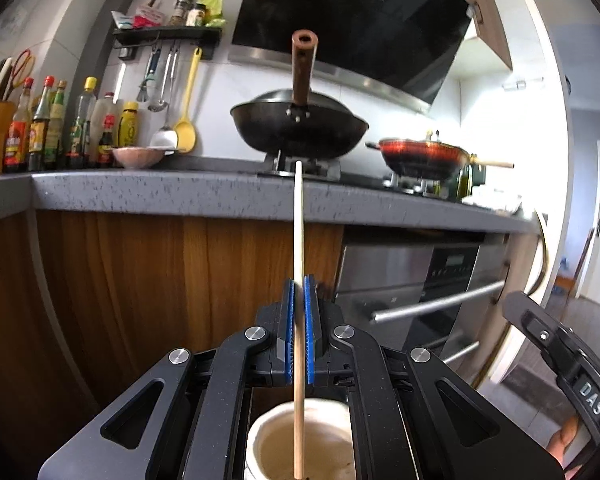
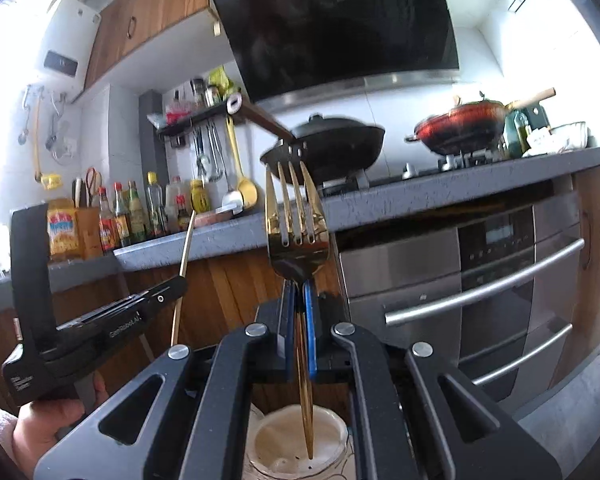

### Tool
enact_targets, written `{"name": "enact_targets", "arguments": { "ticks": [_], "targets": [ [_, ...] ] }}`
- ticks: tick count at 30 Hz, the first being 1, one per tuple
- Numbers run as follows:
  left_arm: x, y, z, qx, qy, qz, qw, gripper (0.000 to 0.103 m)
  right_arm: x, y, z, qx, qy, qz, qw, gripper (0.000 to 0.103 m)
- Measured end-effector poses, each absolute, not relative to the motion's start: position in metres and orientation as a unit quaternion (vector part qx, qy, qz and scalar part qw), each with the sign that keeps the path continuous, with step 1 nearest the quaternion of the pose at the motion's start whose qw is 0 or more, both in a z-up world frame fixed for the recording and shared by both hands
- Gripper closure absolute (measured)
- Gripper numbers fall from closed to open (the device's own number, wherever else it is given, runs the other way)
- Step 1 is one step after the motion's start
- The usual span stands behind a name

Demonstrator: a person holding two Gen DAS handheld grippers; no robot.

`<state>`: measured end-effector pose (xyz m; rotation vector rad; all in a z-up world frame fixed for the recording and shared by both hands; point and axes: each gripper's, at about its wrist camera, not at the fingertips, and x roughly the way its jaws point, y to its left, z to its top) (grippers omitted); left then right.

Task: Organize utensils
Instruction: 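Carry both utensils up and lower the chopstick into the larger white pot, then lower the gold fork into the smaller white pot and open the right gripper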

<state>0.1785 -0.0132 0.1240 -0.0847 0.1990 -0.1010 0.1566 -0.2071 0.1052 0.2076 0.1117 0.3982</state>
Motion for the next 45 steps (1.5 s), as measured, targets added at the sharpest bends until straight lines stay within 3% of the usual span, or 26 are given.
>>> {"name": "enact_targets", "arguments": {
  "ticks": [11, 19, 23, 27, 29, 32, 36, 39, 41, 45],
  "targets": [
    [0.166, -0.017, 0.087, -0.006, 0.157, -0.060, 0.986, 0.097, 0.183, -0.200, 0.068, 0.093, 0.172, 0.225, 0.954, 0.098],
    [0.165, -0.014, 0.073, -0.004, 0.202, -0.059, 0.978, 0.097, 0.186, -0.201, 0.062, 0.097, 0.189, 0.227, 0.950, 0.098],
    [0.164, -0.012, 0.073, -0.003, 0.203, -0.054, 0.978, 0.078, 0.187, -0.203, 0.061, 0.097, 0.190, 0.222, 0.951, 0.098],
    [0.160, -0.012, 0.076, 0.001, 0.197, -0.050, 0.979, 0.069, 0.190, -0.206, 0.061, 0.101, 0.194, 0.217, 0.951, 0.098],
    [0.158, -0.011, 0.079, 0.002, 0.195, -0.046, 0.980, 0.063, 0.191, -0.206, 0.060, 0.101, 0.195, 0.214, 0.952, 0.094],
    [0.155, -0.008, 0.082, -0.001, 0.191, -0.039, 0.981, 0.054, 0.191, -0.209, 0.058, 0.103, 0.199, 0.211, 0.951, 0.077],
    [0.151, -0.001, 0.086, -0.007, 0.189, -0.032, 0.981, 0.050, 0.189, -0.213, 0.059, 0.109, 0.199, 0.213, 0.950, 0.073],
    [0.146, 0.002, 0.090, -0.008, 0.190, -0.027, 0.981, 0.043, 0.184, -0.215, 0.060, 0.110, 0.195, 0.215, 0.951, 0.052],
    [0.141, 0.006, 0.092, -0.009, 0.189, -0.024, 0.982, 0.040, 0.179, -0.217, 0.061, 0.107, 0.194, 0.213, 0.952, 0.050],
    [0.128, 0.011, 0.096, -0.008, 0.186, -0.007, 0.983, 0.019, 0.165, -0.223, 0.062, 0.112, 0.194, 0.212, 0.951, 0.022]
  ]
}}
